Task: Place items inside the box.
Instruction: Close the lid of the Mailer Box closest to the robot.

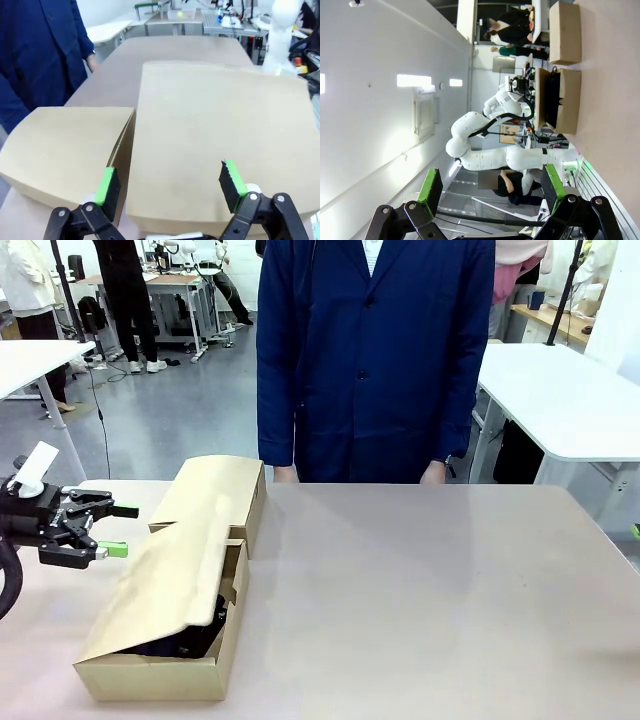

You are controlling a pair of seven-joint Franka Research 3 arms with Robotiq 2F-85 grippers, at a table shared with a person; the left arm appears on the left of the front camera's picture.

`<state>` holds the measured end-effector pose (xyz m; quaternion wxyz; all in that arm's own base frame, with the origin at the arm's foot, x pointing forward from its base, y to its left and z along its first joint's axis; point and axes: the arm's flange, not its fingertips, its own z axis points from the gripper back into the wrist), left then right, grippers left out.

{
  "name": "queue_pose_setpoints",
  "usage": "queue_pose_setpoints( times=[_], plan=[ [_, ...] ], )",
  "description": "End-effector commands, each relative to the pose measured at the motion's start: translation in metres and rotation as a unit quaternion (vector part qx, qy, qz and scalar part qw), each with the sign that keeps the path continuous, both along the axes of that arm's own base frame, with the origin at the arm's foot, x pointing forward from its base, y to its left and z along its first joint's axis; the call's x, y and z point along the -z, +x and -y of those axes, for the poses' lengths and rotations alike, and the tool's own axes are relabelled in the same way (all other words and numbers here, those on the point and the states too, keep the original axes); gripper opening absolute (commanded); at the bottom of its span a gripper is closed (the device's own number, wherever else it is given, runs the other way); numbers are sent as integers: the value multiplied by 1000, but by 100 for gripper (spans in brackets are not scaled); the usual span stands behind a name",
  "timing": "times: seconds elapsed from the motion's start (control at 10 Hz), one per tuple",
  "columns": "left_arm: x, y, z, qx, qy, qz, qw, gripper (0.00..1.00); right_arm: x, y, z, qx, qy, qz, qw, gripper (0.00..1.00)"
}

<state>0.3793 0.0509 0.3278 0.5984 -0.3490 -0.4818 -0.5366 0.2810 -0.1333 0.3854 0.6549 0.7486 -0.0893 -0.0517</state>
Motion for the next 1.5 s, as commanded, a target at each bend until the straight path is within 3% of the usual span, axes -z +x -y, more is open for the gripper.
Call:
queue_pose_setpoints(
  times=[0.0,0.3,0.4,0.5,0.8,1.1,1.4],
  plan=[
    [-2,-5,-3,17,-44,-15,999,100,-4,3,0,2,6,9,1000,100],
    [-23,-44,7,16,-121,-34,992,100,-4,3,0,2,6,9,1000,100],
    [-15,-60,34,6,-120,-15,993,100,-4,3,0,2,6,9,1000,100],
    [-4,-67,57,-30,-105,43,993,100,-4,3,0,2,6,9,1000,100],
    [24,-83,98,-26,-66,124,990,100,-4,3,0,2,6,9,1000,100],
    [48,-94,101,25,-5,99,995,100,-4,3,0,2,6,9,1000,100],
    [44,-92,94,100,36,28,994,100,-4,3,0,2,6,9,1000,100]
  ],
)
